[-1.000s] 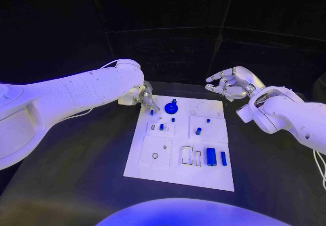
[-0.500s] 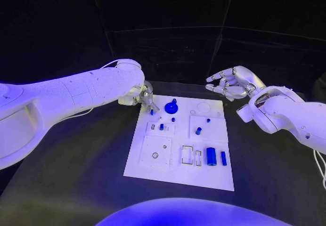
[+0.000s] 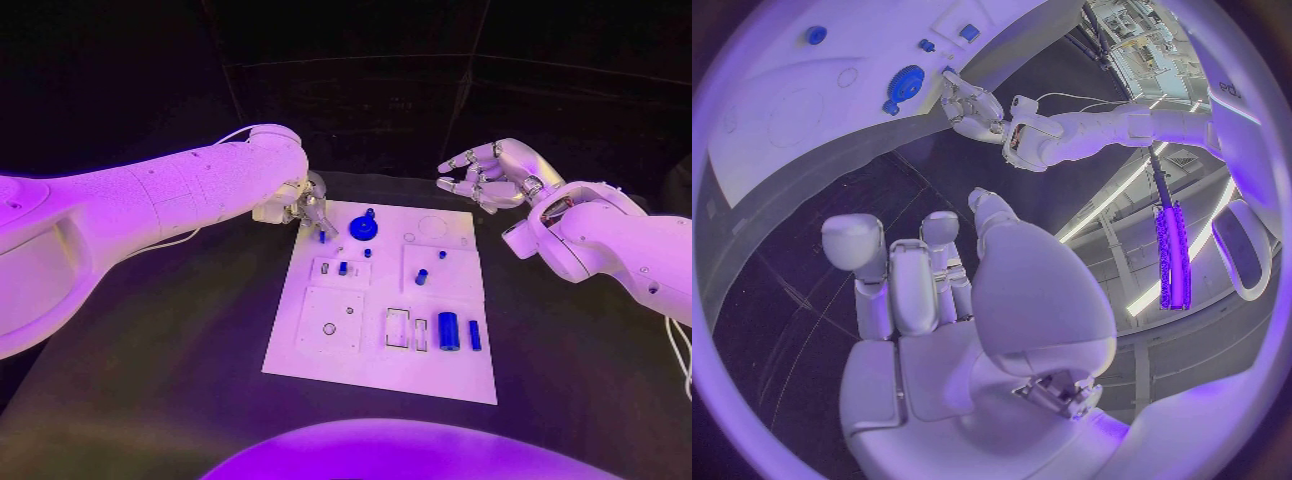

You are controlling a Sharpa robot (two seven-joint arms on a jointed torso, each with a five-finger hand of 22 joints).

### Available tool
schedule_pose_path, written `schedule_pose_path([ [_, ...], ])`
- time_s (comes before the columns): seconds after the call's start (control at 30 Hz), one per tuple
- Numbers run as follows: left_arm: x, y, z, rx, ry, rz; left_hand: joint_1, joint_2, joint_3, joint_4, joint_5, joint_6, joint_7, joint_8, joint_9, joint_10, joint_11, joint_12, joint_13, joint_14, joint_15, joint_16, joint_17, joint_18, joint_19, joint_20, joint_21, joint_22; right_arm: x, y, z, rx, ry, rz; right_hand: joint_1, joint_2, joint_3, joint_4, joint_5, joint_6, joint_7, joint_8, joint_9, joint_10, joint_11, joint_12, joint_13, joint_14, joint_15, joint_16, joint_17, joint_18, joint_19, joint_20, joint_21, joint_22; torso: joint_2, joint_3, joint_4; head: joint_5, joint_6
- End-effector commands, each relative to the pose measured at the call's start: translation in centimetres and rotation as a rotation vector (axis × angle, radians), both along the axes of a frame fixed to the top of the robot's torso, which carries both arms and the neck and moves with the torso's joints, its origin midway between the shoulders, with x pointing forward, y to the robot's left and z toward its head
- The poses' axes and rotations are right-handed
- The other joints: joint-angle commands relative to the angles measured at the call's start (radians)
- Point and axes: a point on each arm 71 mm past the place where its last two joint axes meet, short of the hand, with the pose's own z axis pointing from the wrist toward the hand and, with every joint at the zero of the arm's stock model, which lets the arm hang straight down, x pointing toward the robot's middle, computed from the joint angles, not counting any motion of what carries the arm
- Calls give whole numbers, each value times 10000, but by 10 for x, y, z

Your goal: Assemble the parts on the task board

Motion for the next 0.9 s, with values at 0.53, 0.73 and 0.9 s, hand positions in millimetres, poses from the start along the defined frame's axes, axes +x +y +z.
schedule_pose_path([
  [0.53, 0, -3, 1, -429, 22, 92, 2064, 757, 1934, -1634, -4, -279, -92, -111, -154, -117, -116, -113, -141, 1022, -187, 49, 2592, -64, 71, -88, 66, 86, 0, 1, 2, 54, -49, 97, -11, 74, -11, 34, 58, -24, -49, 65, -9, -56, 10, 40, -7, 359, -88, -59, 7, 53, 7, -46, -69, -10, -2, -2, 0, 11, -64],
  [0.73, -1, -2, 2, -827, -155, 234, 1313, 59, 4113, -2004, -33, -255, 8, 5, -167, -20, -33, -175, -230, 1017, -89, 38, 2572, -69, 67, -20, 62, 144, 0, 1, 2, 49, -41, 98, 6, 76, -1, 27, 89, -25, -50, 69, -9, -49, 10, 56, 5, 361, -89, -54, 15, 51, 13, -48, -64, 2, -5, -3, 4, 1, -70],
  [0.9, -6, 1, 5, -1242, -352, 412, 738, -443, 5401, -2253, -32, -270, -4, 186, -99, 89, -17, -130, -209, 1018, -96, 39, 2574, -74, 80, -14, 70, 192, 0, 0, 2, 43, -39, 84, -13, 68, -11, 39, 72, -25, -48, 73, -9, -56, 13, 43, -10, 359, -89, -65, 4, 52, 13, -48, -66, -1, -12, 3, 21, -14, -74],
])
